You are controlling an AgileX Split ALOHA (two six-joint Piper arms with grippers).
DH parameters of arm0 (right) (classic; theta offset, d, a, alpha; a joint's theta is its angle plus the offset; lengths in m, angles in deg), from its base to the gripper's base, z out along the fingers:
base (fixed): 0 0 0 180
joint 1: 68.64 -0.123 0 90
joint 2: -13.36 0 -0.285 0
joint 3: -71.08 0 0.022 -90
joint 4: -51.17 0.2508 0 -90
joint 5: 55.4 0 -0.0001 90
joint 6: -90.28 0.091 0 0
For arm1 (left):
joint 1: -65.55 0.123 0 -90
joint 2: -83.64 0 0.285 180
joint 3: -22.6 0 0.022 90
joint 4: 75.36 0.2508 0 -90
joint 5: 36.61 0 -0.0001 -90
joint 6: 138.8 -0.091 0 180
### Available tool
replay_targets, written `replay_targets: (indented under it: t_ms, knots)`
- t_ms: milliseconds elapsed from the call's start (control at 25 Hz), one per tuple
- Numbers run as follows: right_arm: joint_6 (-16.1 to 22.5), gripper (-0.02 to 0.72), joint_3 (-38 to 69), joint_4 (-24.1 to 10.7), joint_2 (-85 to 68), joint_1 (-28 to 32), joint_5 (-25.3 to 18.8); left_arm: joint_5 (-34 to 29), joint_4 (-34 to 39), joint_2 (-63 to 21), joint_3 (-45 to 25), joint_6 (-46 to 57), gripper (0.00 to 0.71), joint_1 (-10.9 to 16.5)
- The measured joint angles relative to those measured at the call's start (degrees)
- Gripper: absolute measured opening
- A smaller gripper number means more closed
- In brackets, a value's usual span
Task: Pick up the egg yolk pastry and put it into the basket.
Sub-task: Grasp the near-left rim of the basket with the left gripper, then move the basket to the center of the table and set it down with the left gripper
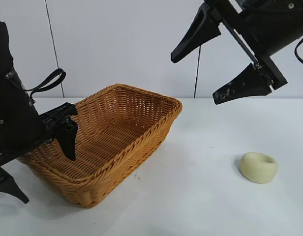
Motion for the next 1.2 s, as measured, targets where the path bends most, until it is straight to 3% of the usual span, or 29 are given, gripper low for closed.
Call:
replay_targets:
  t_ms: [80, 320, 720, 1040, 1200]
  knots:
    - [0.00, 0.695, 0.00, 0.00, 0.00, 0.00, 0.00, 0.43, -0.20, -0.06, 0.00, 0.32, 0.089, 0.00]
    - [0.00, 0.695, 0.00, 0.00, 0.00, 0.00, -0.12, -2.96, -0.68, -0.06, 4.60, -5.94, 0.084, 0.55]
    - [0.00, 0.695, 0.00, 0.00, 0.00, 0.00, -0.44, -15.32, -6.74, 3.56, 18.03, -33.11, 0.083, 8.10]
    - [0.00, 0.695, 0.00, 0.00, 0.00, 0.00, -1.70, -24.36, -8.01, 9.82, 27.25, -53.36, 0.083, 8.63]
    - [0.00, 0.695, 0.00, 0.00, 0.00, 0.00, -1.76, -25.43, -8.48, 10.77, 28.15, -57.92, 0.083, 8.63]
